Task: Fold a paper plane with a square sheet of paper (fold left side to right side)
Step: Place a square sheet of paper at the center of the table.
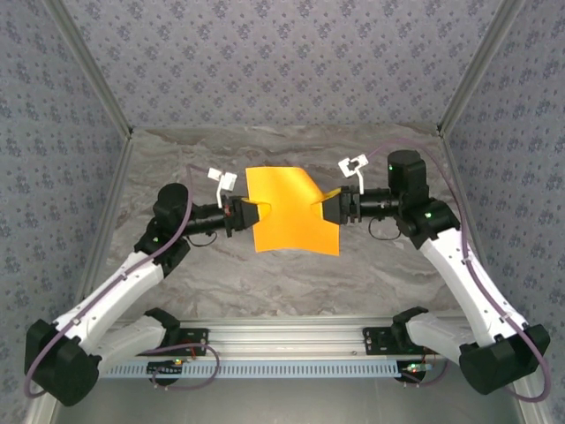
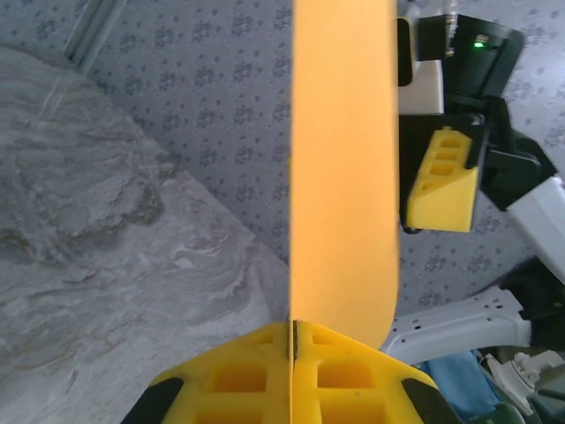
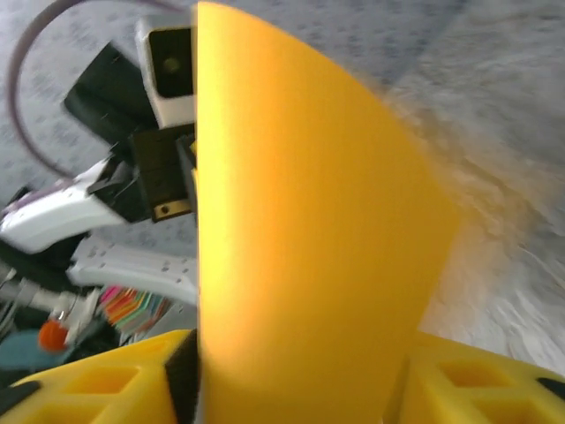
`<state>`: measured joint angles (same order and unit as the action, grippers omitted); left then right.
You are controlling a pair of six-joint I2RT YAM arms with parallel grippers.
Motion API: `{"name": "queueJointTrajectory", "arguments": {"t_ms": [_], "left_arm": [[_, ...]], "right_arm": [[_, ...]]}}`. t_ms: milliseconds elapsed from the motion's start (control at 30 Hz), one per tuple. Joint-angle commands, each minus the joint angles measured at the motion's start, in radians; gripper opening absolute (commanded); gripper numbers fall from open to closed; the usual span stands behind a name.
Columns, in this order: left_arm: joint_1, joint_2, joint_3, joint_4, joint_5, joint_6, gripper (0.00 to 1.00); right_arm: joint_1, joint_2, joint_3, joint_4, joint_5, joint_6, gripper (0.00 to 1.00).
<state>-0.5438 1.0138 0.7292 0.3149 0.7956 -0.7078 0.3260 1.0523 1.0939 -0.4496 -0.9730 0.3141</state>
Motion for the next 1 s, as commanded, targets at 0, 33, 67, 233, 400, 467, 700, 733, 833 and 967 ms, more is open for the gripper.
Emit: {"name": "queueJointTrajectory", "arguments": {"t_ms": [0, 33, 67, 233, 400, 467, 700, 733, 833, 967], "left_arm": [[-0.002, 0.065, -0.036, -0.018, -0.053, -0.004, 0.00], [-0.003, 0.084, -0.042, -0.020, -0.064, -0.007, 0.00], [-0.003, 0.115, -0.049, -0.025, -0.082, -0.007, 0.00], [-0.002, 0.288, -0.056, -0.040, -0.139, -0.002, 0.00], [-0.002, 0.500, -0.039, -0.034, -0.180, -0.003, 0.00], [-0.003, 0.570, -0.029, -0.041, -0.211, -0.006, 0.00], [-0.003, 0.663, -0.018, -0.029, -0.266, -0.027, 0.00], [-0.003, 0.662, -0.017, -0.039, -0.267, -0.023, 0.00], [-0.003, 0.659, -0.013, -0.071, -0.275, -0.012, 0.00], [-0.003, 0.655, -0.014, -0.083, -0.278, -0.008, 0.00]], "right_arm": [[-0.047, -0.037, -0.040, -0.147, 0.186, -0.059, 0.72], [-0.059, -0.045, -0.056, -0.177, 0.231, -0.060, 0.75], [-0.069, -0.050, -0.070, -0.197, 0.284, -0.061, 0.78], [-0.096, -0.057, -0.127, -0.279, 0.534, -0.071, 0.87], [-0.098, -0.054, -0.201, -0.260, 0.596, -0.050, 0.87], [-0.094, -0.048, -0.253, -0.186, 0.549, 0.000, 0.87], [-0.006, 0.094, -0.390, 0.116, 0.468, 0.174, 0.74], [0.014, 0.127, -0.386, 0.133, 0.472, 0.178, 0.70], [0.060, 0.225, -0.364, 0.158, 0.507, 0.177, 0.55], [0.095, 0.353, -0.338, 0.229, 0.513, 0.202, 0.41]]}}
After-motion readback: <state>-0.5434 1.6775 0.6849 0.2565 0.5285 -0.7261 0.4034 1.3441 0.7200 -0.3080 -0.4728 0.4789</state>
